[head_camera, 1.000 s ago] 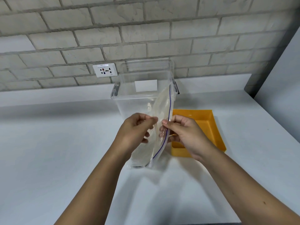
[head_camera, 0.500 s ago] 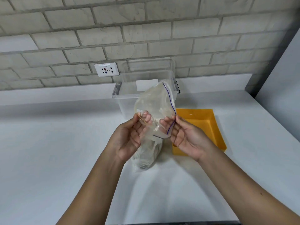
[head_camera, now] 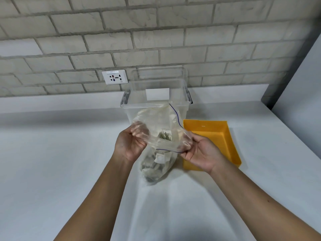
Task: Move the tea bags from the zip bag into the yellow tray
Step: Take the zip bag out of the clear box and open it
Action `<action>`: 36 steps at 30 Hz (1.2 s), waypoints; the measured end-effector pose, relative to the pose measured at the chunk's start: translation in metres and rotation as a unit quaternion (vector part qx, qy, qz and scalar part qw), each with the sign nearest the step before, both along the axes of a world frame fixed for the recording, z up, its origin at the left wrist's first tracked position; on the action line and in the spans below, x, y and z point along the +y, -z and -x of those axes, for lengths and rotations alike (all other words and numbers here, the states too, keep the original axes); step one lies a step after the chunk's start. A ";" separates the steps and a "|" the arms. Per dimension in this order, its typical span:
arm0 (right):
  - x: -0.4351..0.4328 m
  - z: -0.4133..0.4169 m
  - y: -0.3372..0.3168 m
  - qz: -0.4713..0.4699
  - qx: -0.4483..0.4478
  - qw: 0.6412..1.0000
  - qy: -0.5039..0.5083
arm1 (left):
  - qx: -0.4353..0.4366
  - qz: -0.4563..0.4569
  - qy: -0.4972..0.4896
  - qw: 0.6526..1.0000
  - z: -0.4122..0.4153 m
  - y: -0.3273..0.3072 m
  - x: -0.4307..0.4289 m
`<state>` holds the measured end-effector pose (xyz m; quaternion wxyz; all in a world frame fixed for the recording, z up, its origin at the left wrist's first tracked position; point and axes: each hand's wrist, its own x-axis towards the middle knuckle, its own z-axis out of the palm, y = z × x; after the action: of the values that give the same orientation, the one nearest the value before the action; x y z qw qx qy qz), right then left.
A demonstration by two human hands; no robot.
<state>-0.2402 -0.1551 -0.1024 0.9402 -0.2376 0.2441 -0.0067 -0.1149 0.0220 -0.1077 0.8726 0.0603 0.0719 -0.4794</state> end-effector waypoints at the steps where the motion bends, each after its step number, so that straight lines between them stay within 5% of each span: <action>1: 0.002 -0.001 -0.001 0.063 0.020 0.998 -0.007 | -0.003 -0.004 0.016 1.000 0.000 0.002 -0.004; 6: 0.003 -0.005 -0.005 0.464 0.036 0.884 0.040 | -0.062 -0.036 0.055 0.996 0.010 0.004 -0.015; 13: 0.013 -0.020 -0.006 0.561 -0.066 0.824 0.046 | -0.104 -0.149 0.044 0.982 0.013 -0.004 -0.025; 15: 0.011 -0.025 -0.005 0.532 -0.074 0.843 0.027 | -0.166 -0.208 0.074 0.961 0.011 -0.008 -0.024; 20: -0.019 -0.030 -0.010 0.226 -0.020 0.970 -0.090 | -0.267 -0.324 0.113 0.900 -0.010 -0.011 -0.010; 26: -0.038 -0.036 0.014 0.094 0.056 0.992 -0.066 | -0.213 -0.433 0.039 0.875 -0.028 0.006 0.005; 28: -0.037 -0.039 0.019 0.086 0.069 0.993 -0.047 | -0.278 -0.504 0.009 0.818 -0.019 -0.001 0.005; 33: -0.034 -0.044 0.019 0.069 0.056 0.996 -0.012 | -0.570 -0.656 -0.032 0.494 0.008 -0.010 0.008; 34: -0.031 -0.044 0.017 0.083 0.053 0.995 -0.021 | -0.600 -0.659 -0.034 0.453 0.011 -0.011 0.007; 36: -0.029 -0.045 0.019 0.106 0.047 0.993 -0.018 | -0.618 -0.661 -0.035 0.423 0.015 -0.010 0.004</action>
<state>-0.1950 -0.1838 -0.1214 0.8969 -0.3405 0.2821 -0.0046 -0.1304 0.0264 -0.0975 0.3909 0.8963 -0.1901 -0.0872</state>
